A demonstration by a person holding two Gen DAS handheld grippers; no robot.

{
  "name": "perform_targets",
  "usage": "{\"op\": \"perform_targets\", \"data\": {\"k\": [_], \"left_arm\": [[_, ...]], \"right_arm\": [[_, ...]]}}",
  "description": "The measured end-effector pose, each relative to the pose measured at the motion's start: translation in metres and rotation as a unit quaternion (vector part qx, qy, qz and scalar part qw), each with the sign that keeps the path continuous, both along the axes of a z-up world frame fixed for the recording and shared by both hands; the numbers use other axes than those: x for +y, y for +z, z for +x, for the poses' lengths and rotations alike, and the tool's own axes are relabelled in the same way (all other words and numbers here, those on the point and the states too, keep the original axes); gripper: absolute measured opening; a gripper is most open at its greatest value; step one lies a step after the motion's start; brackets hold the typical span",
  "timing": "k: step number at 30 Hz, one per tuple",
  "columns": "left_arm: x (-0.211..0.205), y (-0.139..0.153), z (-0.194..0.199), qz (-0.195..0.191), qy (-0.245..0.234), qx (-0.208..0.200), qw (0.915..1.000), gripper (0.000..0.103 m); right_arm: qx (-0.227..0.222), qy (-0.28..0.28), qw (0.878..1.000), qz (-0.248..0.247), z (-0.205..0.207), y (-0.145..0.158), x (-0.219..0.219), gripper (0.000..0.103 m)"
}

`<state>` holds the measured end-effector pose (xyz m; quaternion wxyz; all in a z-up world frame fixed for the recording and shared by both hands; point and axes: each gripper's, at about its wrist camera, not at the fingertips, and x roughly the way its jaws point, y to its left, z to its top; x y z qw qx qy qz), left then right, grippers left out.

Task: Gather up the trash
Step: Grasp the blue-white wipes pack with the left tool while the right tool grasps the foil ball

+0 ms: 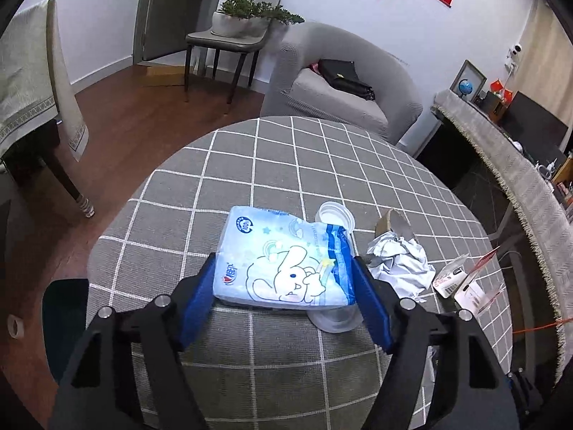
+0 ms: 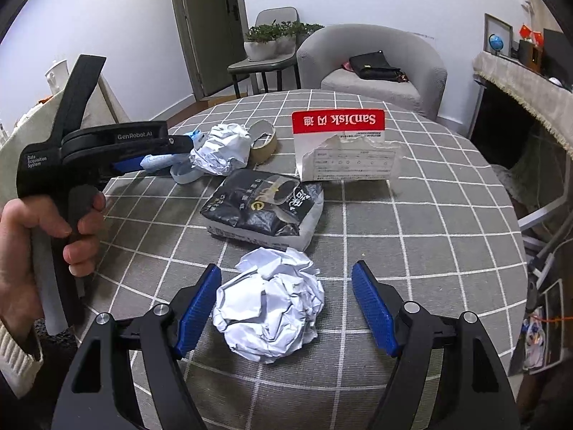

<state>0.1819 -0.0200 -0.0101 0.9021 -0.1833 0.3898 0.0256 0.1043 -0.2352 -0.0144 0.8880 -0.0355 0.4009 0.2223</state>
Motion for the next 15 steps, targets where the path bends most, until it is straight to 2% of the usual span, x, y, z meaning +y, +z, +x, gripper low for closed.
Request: {"op": "perform_targets", "data": {"k": [3, 6, 8, 11, 15], "left_arm": [[0.007, 0.0, -0.003, -0.02, -0.004, -0.009, 0.9997, 0.074], [0.01, 0.0, -0.007, -0.029, -0.007, -0.015, 0.9994, 0.074], [0.013, 0.001, -0.008, -0.036, -0.013, -0.02, 0.9991, 0.073], [0.013, 0.002, -0.012, -0.033, -0.018, -0.024, 0.999, 0.073], [0.012, 0.007, -0.023, -0.021, -0.023, -0.033, 0.999, 0.073]], "right_arm": [[-0.001, 0.0, 1.0, -0.001, 0.001, 0.0, 0.003, 0.076], [-0.001, -0.009, 1.0, -0.005, 0.002, 0.001, 0.004, 0.067], [0.001, -0.015, 1.0, -0.004, 0.003, 0.001, 0.003, 0.065], [0.01, -0.022, 1.0, 0.01, 0.003, 0.003, 0.001, 0.065], [0.013, -0.026, 1.0, 0.006, -0.003, 0.003, 0.0, 0.065]]}}
